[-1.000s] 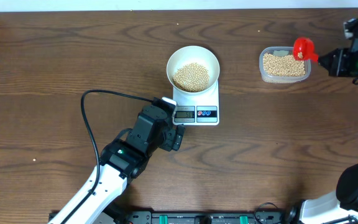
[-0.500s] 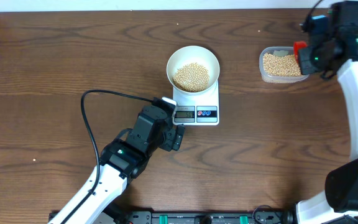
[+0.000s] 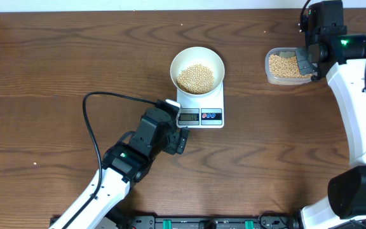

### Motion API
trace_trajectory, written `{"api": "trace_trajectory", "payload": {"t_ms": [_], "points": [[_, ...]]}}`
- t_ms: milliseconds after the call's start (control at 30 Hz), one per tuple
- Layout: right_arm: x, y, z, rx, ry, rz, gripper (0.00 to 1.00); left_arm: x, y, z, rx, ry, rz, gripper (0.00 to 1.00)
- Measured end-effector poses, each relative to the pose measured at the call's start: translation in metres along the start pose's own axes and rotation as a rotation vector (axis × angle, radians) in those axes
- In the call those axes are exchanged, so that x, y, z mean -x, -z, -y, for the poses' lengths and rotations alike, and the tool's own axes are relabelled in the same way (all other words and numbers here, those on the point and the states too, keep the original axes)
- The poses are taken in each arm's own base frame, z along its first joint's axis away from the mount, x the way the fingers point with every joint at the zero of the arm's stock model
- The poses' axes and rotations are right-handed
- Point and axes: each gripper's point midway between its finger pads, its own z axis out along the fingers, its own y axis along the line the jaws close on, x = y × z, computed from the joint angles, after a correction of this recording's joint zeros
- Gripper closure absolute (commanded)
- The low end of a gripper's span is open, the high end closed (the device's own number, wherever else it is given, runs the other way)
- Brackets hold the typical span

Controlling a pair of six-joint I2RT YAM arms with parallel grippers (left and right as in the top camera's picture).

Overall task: Scoop item into bowl and weigh 50g on scale
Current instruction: 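Carry the red scoop over the clear soybean tub with the right gripper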

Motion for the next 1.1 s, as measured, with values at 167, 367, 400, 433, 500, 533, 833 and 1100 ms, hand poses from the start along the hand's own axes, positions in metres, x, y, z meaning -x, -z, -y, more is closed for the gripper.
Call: {"api": "trace_trajectory", "payload": {"t_ms": [167,367,400,433,500,533,833,1100], "points": [[0.002,0.001,-0.015,0.088,-0.045,0.011,0.99,0.0,0.0,0.0,0.0,0.0,0.0,0.12],[0.008,0.003,-0.032,0.187,-0.075,0.032,0.99,0.0,0.0,0.0,0.0,0.0,0.0,0.12],[0.008,0.004,-0.034,0.201,-0.078,0.033,0.99,0.0,0.0,0.0,0.0,0.0,0.0,0.12],[0.008,0.004,-0.036,0.212,-0.079,0.032,0.99,0.0,0.0,0.0,0.0,0.0,0.0,0.12],[0.007,0.005,-0.039,0.232,-0.081,0.03,0.99,0.0,0.0,0.0,0.0,0.0,0.0,0.12],[0.007,0.005,-0.041,0.241,-0.081,0.029,0.99,0.0,0.0,0.0,0.0,0.0,0.0,0.12],[0.021,0.013,-0.061,0.412,-0.104,0.086,0.99,0.0,0.0,0.0,0.0,0.0,0.0,0.12],[0.022,0.013,-0.035,0.622,-0.272,0.11,0.99,0.0,0.0,0.0,0.0,0.0,0.0,0.12]]}}
